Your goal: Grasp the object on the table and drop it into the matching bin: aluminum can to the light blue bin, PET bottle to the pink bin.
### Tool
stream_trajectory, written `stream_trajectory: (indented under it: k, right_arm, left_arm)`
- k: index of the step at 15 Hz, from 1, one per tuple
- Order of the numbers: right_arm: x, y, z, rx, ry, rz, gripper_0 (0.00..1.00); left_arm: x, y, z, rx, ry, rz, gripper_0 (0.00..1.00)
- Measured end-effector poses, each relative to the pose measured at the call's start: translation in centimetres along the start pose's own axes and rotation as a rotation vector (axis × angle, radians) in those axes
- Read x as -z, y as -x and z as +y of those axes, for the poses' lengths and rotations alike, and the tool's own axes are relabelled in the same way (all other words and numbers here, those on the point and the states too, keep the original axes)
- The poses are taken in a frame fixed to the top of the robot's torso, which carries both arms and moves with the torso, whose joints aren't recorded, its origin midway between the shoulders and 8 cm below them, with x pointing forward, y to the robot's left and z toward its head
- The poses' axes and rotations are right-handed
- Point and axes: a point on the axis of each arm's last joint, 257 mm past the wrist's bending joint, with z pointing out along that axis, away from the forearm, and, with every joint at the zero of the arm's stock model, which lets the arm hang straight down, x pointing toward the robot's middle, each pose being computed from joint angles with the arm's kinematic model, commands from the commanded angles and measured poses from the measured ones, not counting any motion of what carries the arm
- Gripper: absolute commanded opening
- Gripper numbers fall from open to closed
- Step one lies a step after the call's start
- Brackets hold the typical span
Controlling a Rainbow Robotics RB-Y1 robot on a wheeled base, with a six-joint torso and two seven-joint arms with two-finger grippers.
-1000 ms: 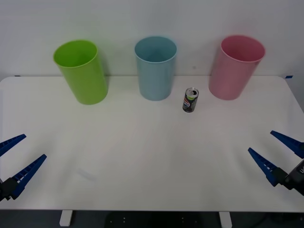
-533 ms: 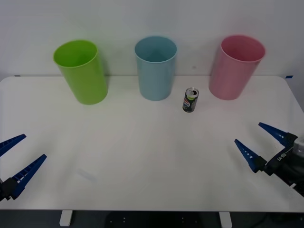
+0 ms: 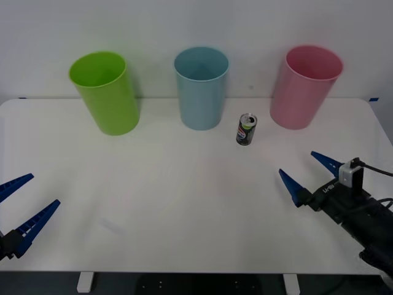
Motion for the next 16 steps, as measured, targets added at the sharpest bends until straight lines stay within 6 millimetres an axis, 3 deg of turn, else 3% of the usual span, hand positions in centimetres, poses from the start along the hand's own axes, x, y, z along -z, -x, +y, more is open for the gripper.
stream_trajectory:
  k: [16]
  right_arm:
    - [-10.2,-2.0,2.2,-0.043,-0.032,0.048,1.0]
  left_arm:
    - [0.0,0.0,0.0,0.0,0.0,0.0,1.0]
